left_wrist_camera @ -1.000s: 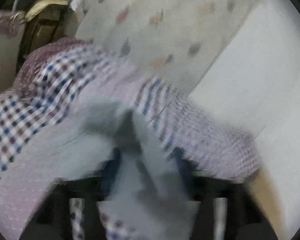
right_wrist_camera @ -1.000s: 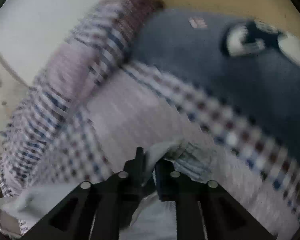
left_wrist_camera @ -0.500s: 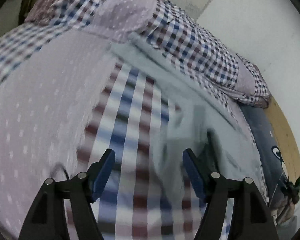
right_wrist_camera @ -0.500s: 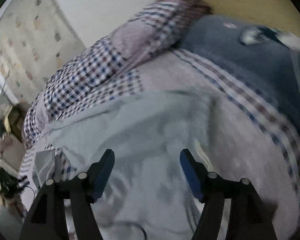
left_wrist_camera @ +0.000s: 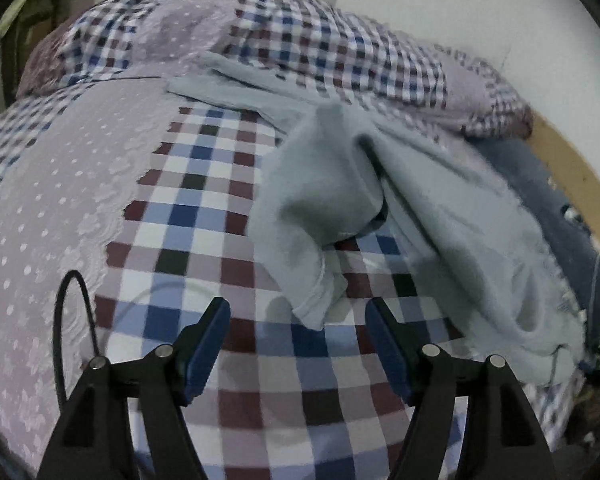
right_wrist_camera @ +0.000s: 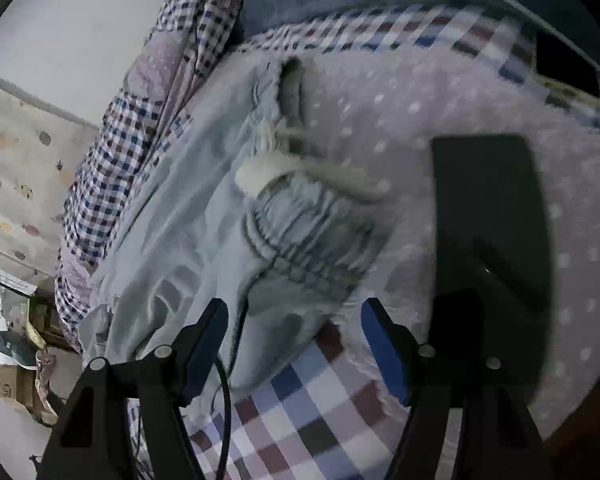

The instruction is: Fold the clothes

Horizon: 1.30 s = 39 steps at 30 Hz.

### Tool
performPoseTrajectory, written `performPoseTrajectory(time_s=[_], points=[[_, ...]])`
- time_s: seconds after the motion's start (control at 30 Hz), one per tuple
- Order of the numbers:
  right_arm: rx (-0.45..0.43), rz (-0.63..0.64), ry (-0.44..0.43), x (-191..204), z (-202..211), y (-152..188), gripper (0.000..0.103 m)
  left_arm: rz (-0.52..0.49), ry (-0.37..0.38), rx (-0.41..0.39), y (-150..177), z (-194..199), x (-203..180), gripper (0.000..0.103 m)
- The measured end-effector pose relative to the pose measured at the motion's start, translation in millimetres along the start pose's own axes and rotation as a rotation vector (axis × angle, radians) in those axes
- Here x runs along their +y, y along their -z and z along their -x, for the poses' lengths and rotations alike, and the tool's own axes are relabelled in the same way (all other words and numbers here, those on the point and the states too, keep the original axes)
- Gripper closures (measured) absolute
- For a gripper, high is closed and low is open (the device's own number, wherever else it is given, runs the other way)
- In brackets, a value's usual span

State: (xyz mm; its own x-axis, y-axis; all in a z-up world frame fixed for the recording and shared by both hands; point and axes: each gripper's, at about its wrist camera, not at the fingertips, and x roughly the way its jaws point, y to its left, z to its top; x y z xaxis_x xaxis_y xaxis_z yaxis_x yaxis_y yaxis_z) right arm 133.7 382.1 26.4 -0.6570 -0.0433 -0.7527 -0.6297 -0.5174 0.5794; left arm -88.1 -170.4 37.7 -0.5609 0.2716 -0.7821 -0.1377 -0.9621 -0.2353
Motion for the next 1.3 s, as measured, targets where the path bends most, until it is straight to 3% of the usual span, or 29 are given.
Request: performPoseTrajectory(time_s=[0.03,0.07,0.1,0.13,0.17,0.2,0.3,0.37,0.53,0.67,0.77,0.83,0.9,1.03,1.1,1.13,1.17,1.2,1.27,1.3], points=[[0.002,-0.005,0.003,1,-6,2,0.030,-0.017,-0.020,0.016,-3,-6,-5,0.043],[0.007,-0.014,0.004,2,-13,3,0.030,-0.025,-0.038,0.031,-5,-13,-8,0.070],[0.004,-0.024,0.003,2,-17,4,0.031,-0.026,-0.059,0.049,-7,-20,-11,0.086],[-0.006,-0.029,0.007,4,-19,5,0.036,-0.019,-0.068,0.047,-10,-19,-11,0.086],[-0.015,-0.027,0.018,6,-20,5,0.061,-0.011,-0.072,0.039,-12,-16,-10,0.088],[-0.010,-0.022,0.009,7,-20,5,0.074,-0.003,-0.077,0.030,-14,-14,-10,0.089],[-0.008,-0.017,-0.019,10,-13,5,0.084,0.047,-0.087,-0.009,-21,4,1,0.091],[-0.026,-0.026,-0.043,11,2,2,0.097,0.130,-0.085,-0.060,-26,34,24,0.092],[-0.094,-0.007,-0.066,15,60,-15,0.098,0.329,-0.072,-0.204,-33,126,88,0.094],[-0.120,0.000,-0.114,25,107,-27,0.099,0.400,-0.017,-0.285,-27,212,125,0.094],[-0.127,0.009,-0.149,33,137,-32,0.098,0.462,0.030,-0.282,-24,258,140,0.094],[-0.091,0.028,-0.127,37,139,-36,0.097,0.497,0.038,-0.228,-14,271,152,0.093],[-0.036,0.034,-0.079,34,134,-35,0.095,0.527,0.040,-0.168,-3,282,164,0.092],[0.009,-0.008,0.071,6,138,-22,0.090,0.578,-0.031,-0.017,36,262,184,0.087],[-0.003,-0.030,0.070,-11,156,-13,0.086,0.593,-0.037,0.018,59,259,185,0.079],[-0.007,-0.018,0.074,-15,165,-10,0.077,0.596,-0.026,0.034,71,260,184,0.074],[-0.012,-0.007,0.078,-19,174,-6,0.068,0.600,-0.009,0.033,82,262,183,0.061],[-0.017,0.005,0.081,-23,183,-3,0.065,0.607,0.010,0.017,93,268,183,0.041],[-0.032,0.033,0.072,-25,199,4,0.059,0.630,0.053,-0.041,112,284,183,0.025],[-0.041,0.048,0.066,-24,207,7,0.058,0.643,0.069,-0.072,119,292,184,0.024]])
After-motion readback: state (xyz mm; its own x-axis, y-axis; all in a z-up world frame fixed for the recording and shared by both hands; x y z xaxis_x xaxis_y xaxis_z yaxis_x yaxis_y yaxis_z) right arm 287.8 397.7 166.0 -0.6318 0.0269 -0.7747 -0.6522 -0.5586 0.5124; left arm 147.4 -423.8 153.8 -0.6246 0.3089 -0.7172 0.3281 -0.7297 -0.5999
